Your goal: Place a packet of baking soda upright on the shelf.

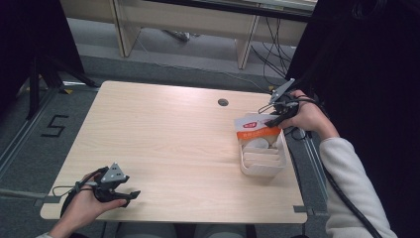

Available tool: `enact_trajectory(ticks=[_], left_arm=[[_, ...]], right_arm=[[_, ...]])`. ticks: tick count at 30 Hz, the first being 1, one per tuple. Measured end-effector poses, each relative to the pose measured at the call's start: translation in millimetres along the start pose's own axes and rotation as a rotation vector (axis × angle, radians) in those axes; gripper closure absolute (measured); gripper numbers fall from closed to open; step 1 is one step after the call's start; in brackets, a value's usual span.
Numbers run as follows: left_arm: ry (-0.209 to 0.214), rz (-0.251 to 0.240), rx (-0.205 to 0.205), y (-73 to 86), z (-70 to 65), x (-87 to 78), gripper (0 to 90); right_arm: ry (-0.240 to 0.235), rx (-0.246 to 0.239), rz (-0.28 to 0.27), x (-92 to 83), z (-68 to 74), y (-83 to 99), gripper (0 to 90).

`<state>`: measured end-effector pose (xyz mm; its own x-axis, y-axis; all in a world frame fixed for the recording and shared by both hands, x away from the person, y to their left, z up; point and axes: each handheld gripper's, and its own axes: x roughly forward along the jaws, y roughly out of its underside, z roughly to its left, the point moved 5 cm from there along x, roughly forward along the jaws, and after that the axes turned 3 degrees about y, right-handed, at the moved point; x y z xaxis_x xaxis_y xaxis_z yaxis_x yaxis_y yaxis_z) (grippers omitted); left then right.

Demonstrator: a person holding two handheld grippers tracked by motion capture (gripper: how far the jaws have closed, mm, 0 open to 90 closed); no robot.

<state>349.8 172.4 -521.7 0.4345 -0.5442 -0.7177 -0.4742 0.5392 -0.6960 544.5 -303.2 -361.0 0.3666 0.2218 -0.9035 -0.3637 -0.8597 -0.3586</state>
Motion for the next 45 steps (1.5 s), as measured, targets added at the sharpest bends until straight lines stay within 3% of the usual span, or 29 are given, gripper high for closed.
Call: enact_trajectory(ticks=[3,4,5,6,10,14,22,28,32,33,34,39,42,43,45], left_arm=[[-0.001,0.003,0.004,0.0,0.3,0.2,33.0],[-0.008,-0.002,0.005,-0.5,0.8,0.7,33.0],[-0.010,-0.001,0.015,-0.7,1.5,0.5,32.8],[0.000,0.000,-0.002,-0.1,-0.5,0.2,32.8],[-0.002,-0.001,-0.001,-0.1,-0.1,-0.3,32.7],[-0.001,-0.001,-0.002,-0.3,-0.3,0.1,32.5],[-0.015,-0.003,0.016,-1.0,1.4,0.2,32.3],[-0.004,-0.001,0.000,-0.3,-0.3,-0.4,31.9],[-0.015,-0.002,0.016,-1.0,1.2,0.2,31.9],[-0.006,-0.006,0.005,-0.9,-0.3,0.3,31.9],[-0.001,-0.001,-0.005,-0.3,-1.3,0.1,31.9],[-0.002,-0.001,-0.003,-0.4,-1.2,0.0,31.9],[-0.016,-0.001,0.026,-1.4,1.6,0.6,31.9],[-0.004,-0.004,-0.034,-0.1,-2.9,1.4,31.9],[0.001,0.001,-0.024,0.1,-2.9,0.6,31.9]], right_arm=[[0.014,0.024,-0.016,-5.5,1.4,-1.6,56.3],[0.019,-0.002,-0.032,-6.9,0.2,-3.0,55.2],[0.021,0.029,-0.030,-9.0,2.4,-3.1,54.1],[0.021,0.033,-0.029,-10.7,3.6,-3.5,54.0],[0.038,0.024,-0.049,-18.1,7.0,-6.6,52.4],[0.060,0.010,-0.115,-28.8,11.2,-13.4,51.0],[0.078,-0.032,-0.153,-43.0,25.5,-23.3,51.4],[0.083,-0.095,-0.189,-46.0,39.4,-30.6,52.4],[0.087,-0.098,-0.205,-48.7,48.9,-31.8,54.5],[0.075,-0.092,-0.208,-49.5,51.3,-31.7,55.3],[0.089,-0.118,-0.229,-49.6,51.6,-32.7,57.1],[0.075,-0.127,-0.238,-50.1,59.3,-28.3,60.4],[0.070,-0.130,-0.239,-47.2,64.5,-23.9,61.5],[0.063,-0.128,-0.239,-46.1,66.7,-22.2,61.9],[0.056,-0.132,-0.234,-42.3,70.6,-18.9,62.1]])
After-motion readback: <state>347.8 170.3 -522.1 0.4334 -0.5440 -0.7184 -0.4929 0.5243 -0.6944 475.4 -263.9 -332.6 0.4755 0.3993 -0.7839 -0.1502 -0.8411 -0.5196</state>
